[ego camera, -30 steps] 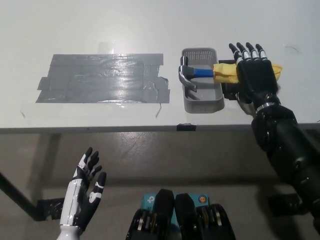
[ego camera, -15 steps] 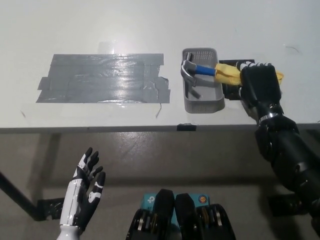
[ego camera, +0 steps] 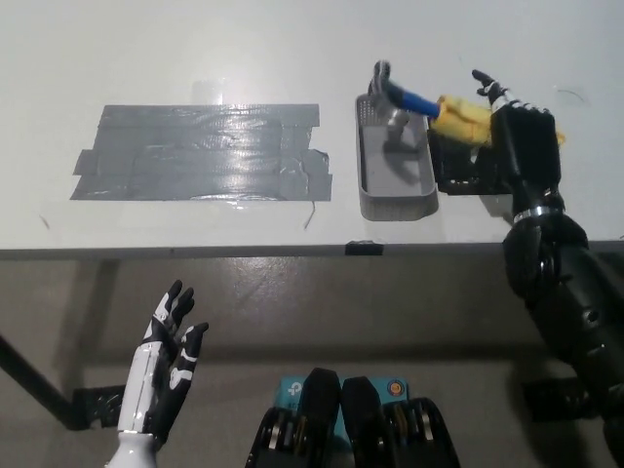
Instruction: The robot picks the hammer with right hand and hits the black area on the desk and places it back.
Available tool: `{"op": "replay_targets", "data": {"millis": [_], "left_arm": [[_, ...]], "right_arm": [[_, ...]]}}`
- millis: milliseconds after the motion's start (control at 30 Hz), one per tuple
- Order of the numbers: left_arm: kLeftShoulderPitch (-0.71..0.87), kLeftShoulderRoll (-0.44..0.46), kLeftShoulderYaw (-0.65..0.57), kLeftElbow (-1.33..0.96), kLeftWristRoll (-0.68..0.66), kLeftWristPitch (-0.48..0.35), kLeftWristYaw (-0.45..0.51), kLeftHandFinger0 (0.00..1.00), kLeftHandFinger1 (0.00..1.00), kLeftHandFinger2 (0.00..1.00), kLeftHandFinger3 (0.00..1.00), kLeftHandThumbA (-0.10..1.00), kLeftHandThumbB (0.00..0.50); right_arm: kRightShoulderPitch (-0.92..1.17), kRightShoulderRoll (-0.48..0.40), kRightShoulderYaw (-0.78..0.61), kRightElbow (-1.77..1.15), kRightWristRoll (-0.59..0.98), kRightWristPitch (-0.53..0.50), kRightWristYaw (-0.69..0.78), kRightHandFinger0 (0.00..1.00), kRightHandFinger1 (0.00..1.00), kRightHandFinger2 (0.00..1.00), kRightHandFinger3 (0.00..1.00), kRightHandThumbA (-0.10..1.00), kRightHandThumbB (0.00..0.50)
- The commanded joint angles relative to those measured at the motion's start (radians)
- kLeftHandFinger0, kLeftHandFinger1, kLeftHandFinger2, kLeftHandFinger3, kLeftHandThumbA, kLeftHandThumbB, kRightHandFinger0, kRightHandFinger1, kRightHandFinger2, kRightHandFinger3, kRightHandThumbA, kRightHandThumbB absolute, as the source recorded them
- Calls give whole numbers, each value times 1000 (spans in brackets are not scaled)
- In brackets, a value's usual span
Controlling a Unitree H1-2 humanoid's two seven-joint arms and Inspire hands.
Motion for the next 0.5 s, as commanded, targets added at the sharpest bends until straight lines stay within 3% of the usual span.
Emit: {"op": "replay_targets", "data": {"millis": [0, 33, 100, 233, 333, 400, 467], "left_arm": [[-23, 12, -7, -31, 13, -21, -2, 835, 1000, 999, 1000, 829, 11], [-24, 12, -7, -32, 12, -20, -3, 832, 1000, 995, 1000, 826, 5], [-23, 15, -8, -31, 12, -24, -6, 827, 997, 992, 1000, 823, 4], [-29, 15, -9, -30, 22, -23, -3, 805, 978, 974, 1000, 816, 0], [-32, 15, -9, -33, 21, -16, -4, 798, 973, 969, 1000, 818, 1], [-38, 20, -8, -30, 18, -19, -7, 790, 966, 962, 1000, 809, 4], [-40, 19, -6, -25, 15, -28, -5, 773, 949, 950, 1000, 787, 0]], "right_arm": [[-120, 12, -303, -241, 632, 192, 532, 36, 499, 897, 928, -100, 89], [-127, 7, -326, -233, 665, 216, 574, 57, 556, 921, 953, -100, 107], [-135, -3, -344, -227, 679, 256, 615, 72, 572, 928, 946, -100, 129], [-144, -50, -365, -271, 696, 430, 755, 1, 501, 867, 970, -100, 165], [-152, -92, -344, -278, 669, 467, 829, 0, 460, 828, 967, -100, 162], [-157, -127, -321, -277, 656, 452, 889, 0, 408, 770, 897, -100, 146], [-164, -161, -310, -271, 643, 459, 931, 0, 423, 805, 923, -100, 156]]}}
